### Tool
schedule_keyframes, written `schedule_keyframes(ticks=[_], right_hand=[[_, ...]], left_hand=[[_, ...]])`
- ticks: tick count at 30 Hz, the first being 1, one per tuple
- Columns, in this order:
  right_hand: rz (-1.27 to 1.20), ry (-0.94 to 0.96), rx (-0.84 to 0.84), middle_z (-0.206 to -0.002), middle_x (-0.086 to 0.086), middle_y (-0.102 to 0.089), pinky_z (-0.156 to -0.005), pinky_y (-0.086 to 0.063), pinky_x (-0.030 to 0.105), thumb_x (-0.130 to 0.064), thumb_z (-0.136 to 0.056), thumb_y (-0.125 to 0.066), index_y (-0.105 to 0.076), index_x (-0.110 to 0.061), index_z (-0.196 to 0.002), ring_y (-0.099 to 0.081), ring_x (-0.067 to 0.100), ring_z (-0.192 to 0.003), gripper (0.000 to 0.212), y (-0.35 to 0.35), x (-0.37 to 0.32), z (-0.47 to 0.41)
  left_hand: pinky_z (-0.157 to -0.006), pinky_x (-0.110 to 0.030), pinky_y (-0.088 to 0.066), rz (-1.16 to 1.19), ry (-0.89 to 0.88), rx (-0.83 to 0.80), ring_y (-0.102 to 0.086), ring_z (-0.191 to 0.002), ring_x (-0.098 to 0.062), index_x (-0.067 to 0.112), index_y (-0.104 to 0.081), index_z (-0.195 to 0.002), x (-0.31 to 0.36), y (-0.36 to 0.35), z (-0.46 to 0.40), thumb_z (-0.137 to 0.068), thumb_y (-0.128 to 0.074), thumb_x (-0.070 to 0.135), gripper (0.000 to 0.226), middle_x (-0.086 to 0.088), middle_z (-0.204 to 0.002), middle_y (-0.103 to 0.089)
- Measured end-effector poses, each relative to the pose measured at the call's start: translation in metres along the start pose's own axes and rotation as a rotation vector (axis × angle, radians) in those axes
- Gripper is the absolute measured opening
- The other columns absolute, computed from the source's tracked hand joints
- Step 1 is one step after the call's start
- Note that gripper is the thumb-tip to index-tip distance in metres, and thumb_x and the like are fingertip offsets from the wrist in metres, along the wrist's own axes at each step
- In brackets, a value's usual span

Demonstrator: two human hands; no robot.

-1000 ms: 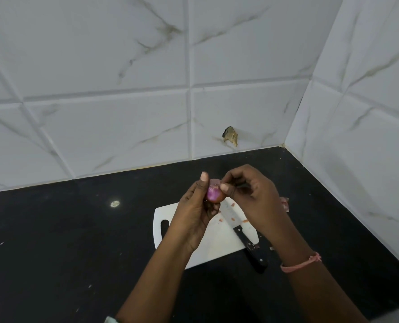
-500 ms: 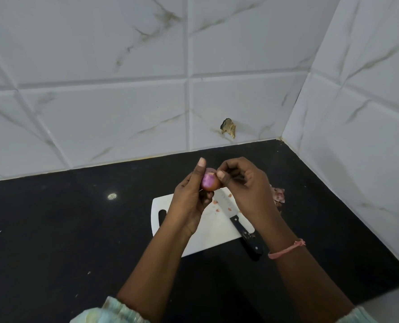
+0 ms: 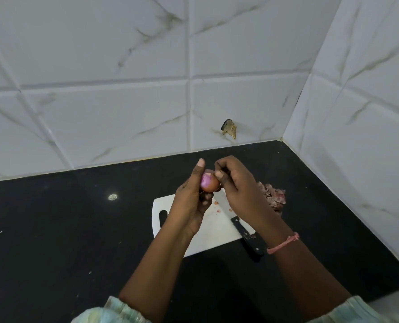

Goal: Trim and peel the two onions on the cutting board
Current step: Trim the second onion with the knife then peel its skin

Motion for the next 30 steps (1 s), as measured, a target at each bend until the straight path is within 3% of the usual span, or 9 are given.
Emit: schedule_keyframes(ticks=[5,9,11,14,17,20,26,30], right_hand=[[-0.064,0.057,-0.093,-0.093,-0.012,-0.053,-0.075,-0.046,0.013,-0.016,-0.099,-0.047,-0.052,-0.022,-0.098,-0.055,0.006,-0.09,0.008,0.004,0.001,0.001],[-0.302,-0.08,0.015,-0.091,-0.005,-0.061,-0.075,-0.05,0.017,-0.013,-0.098,-0.054,-0.057,-0.016,-0.098,-0.06,0.006,-0.084,0.004,0.016,0.017,0.002],[-0.361,-0.099,0.066,-0.097,-0.001,-0.064,-0.078,-0.053,0.021,-0.018,-0.095,-0.059,-0.059,-0.019,-0.106,-0.063,0.008,-0.089,0.011,0.021,0.022,0.003],[-0.241,-0.037,0.033,-0.105,-0.011,-0.063,-0.082,-0.052,0.017,-0.028,-0.089,-0.065,-0.06,-0.038,-0.112,-0.063,0.007,-0.098,0.025,0.019,0.019,0.002],[-0.149,0.006,0.039,-0.106,-0.019,-0.061,-0.08,-0.049,0.012,-0.022,-0.087,-0.071,-0.059,-0.045,-0.104,-0.061,0.004,-0.099,0.031,0.018,0.015,0.0],[-0.156,0.009,0.041,-0.102,-0.017,-0.062,-0.078,-0.049,0.011,-0.018,-0.084,-0.073,-0.063,-0.037,-0.101,-0.062,0.004,-0.096,0.027,0.02,0.014,-0.001],[-0.17,0.018,0.057,-0.094,-0.013,-0.065,-0.077,-0.051,0.014,-0.013,-0.085,-0.073,-0.067,-0.021,-0.094,-0.063,0.008,-0.092,0.014,0.024,0.015,-0.002],[-0.12,0.046,0.036,-0.096,-0.01,-0.061,-0.079,-0.047,0.009,-0.009,-0.088,-0.068,-0.063,-0.02,-0.093,-0.06,0.004,-0.094,0.014,0.022,0.012,-0.001]], left_hand=[[-0.047,-0.015,-0.046,0.118,0.061,-0.056,-0.048,-0.053,-0.008,0.01,-0.069,-0.096,-0.005,-0.005,0.0,-0.082,-0.067,0.055,0.047,-0.007,-0.074,-0.058],[-0.053,-0.016,-0.052,0.143,0.058,-0.044,-0.054,-0.054,-0.008,0.006,-0.068,-0.103,-0.006,-0.005,-0.002,-0.08,-0.068,0.055,0.054,-0.013,-0.086,-0.062],[-0.055,-0.017,-0.054,0.138,0.058,-0.049,-0.056,-0.055,-0.009,0.006,-0.069,-0.103,-0.006,-0.006,-0.002,-0.08,-0.068,0.054,0.054,-0.012,-0.082,-0.065],[-0.058,-0.019,-0.054,0.108,0.027,-0.069,-0.058,-0.058,-0.01,0.008,-0.072,-0.098,-0.004,-0.007,-0.003,-0.081,-0.067,0.052,0.048,-0.005,-0.072,-0.067],[-0.059,-0.02,-0.054,0.078,-0.008,-0.07,-0.06,-0.059,-0.01,0.006,-0.073,-0.104,0.0,-0.007,-0.004,-0.082,-0.067,0.051,0.05,-0.005,-0.076,-0.068],[-0.06,-0.021,-0.054,0.045,-0.033,-0.054,-0.06,-0.061,-0.01,0.004,-0.073,-0.111,0.002,-0.004,-0.006,-0.083,-0.068,0.048,0.052,-0.005,-0.079,-0.069],[-0.064,-0.023,-0.053,-0.009,-0.058,-0.053,-0.059,-0.064,-0.011,0.008,-0.075,-0.105,0.003,-0.002,-0.005,-0.077,-0.069,0.05,0.051,-0.003,-0.082,-0.072],[-0.061,-0.021,-0.054,0.02,-0.01,-0.044,-0.06,-0.062,-0.011,0.008,-0.076,-0.101,-0.001,-0.002,-0.006,-0.079,-0.068,0.051,0.049,-0.004,-0.078,-0.072]])
Point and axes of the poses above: each hand's wrist, its own z-axis away from the middle knuckle, its own y-axis out of the back of the hand, x = y × z, the point moved 8 cm from there along -z, towards the middle knuckle
